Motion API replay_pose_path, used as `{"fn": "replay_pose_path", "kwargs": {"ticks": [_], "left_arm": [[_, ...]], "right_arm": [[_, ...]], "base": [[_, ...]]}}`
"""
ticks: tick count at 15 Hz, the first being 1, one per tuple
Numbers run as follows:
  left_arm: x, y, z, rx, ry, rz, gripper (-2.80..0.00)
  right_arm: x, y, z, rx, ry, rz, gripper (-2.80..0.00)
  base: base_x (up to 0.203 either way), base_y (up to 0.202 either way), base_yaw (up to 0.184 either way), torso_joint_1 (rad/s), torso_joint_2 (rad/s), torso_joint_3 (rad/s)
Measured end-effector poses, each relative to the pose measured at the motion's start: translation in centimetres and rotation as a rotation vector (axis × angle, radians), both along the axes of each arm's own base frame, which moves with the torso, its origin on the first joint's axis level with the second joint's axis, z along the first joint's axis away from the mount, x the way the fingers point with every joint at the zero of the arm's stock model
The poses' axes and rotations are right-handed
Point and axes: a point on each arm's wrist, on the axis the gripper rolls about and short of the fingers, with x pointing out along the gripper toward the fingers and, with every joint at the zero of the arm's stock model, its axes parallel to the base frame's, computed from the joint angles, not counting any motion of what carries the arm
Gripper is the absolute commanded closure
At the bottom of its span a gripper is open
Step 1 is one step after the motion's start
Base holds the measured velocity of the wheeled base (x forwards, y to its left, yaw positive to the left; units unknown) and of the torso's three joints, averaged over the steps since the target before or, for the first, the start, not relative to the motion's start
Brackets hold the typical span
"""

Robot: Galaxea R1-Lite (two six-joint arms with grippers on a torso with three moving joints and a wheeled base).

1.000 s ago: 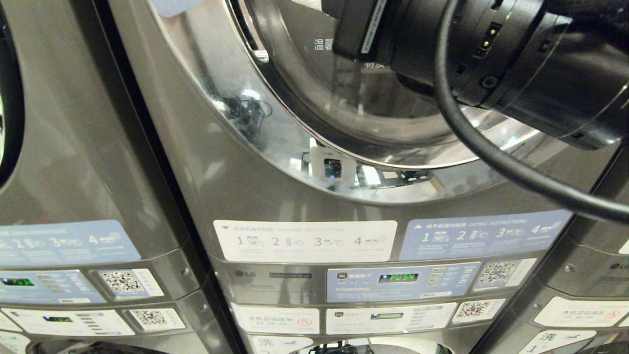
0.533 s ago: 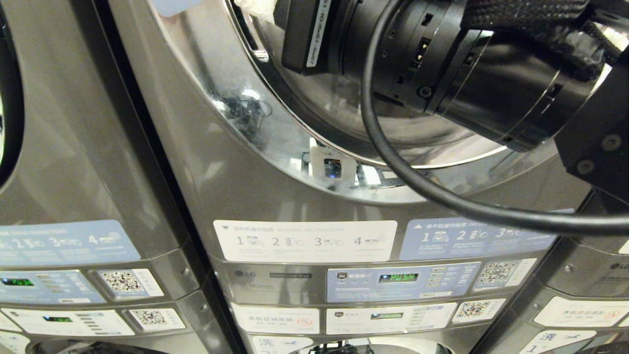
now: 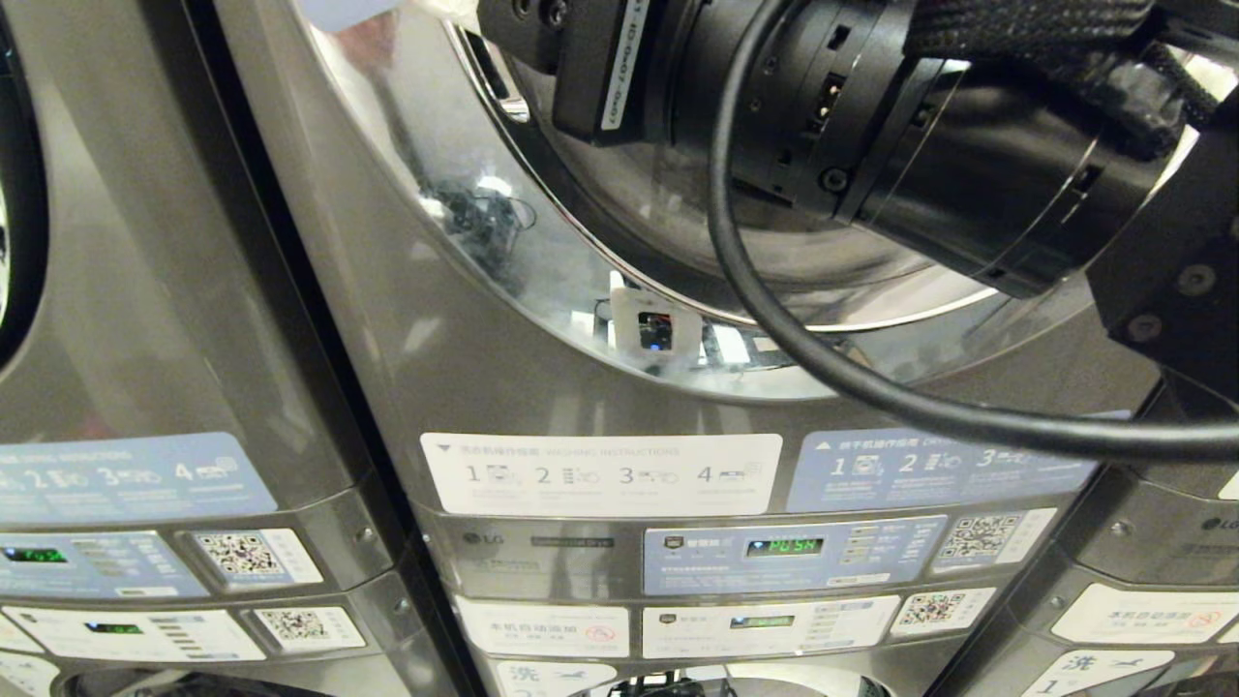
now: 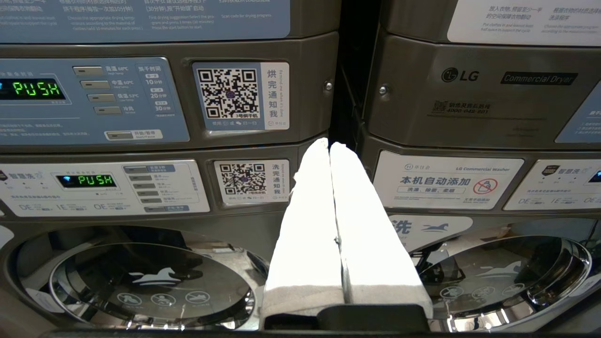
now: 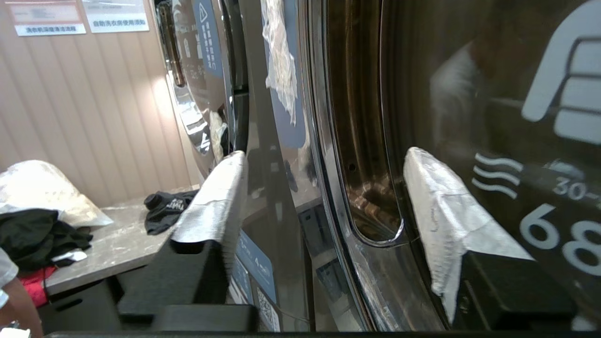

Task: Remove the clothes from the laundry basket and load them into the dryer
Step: Open the dryer

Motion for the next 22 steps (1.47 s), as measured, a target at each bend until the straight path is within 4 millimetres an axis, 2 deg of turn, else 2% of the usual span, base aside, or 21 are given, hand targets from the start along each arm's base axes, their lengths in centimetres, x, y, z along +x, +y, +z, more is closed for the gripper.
{"fn": "replay_pose_path", "kwargs": {"ticks": [7, 15, 22], "left_arm": [[0.0, 0.0, 0.0, 0.0, 0.0, 0.0, 0.0], [0.0, 0.0, 0.0, 0.0, 0.0, 0.0, 0.0], [0.0, 0.0, 0.0, 0.0, 0.0, 0.0, 0.0]], "right_arm": [[0.3, 1.8, -0.2, -0.009, -0.027, 0.081, -2.8], [0.5, 3.7, -0.8, -0.024, -0.051, 0.088, -2.8], [-0.6, 4.0, -0.9, -0.041, -0.069, 0.169, -2.8]], "base": [[0.0, 0.0, 0.0, 0.0, 0.0, 0.0], [0.0, 0.0, 0.0, 0.0, 0.0, 0.0], [0.0, 0.0, 0.0, 0.0, 0.0, 0.0]]}}
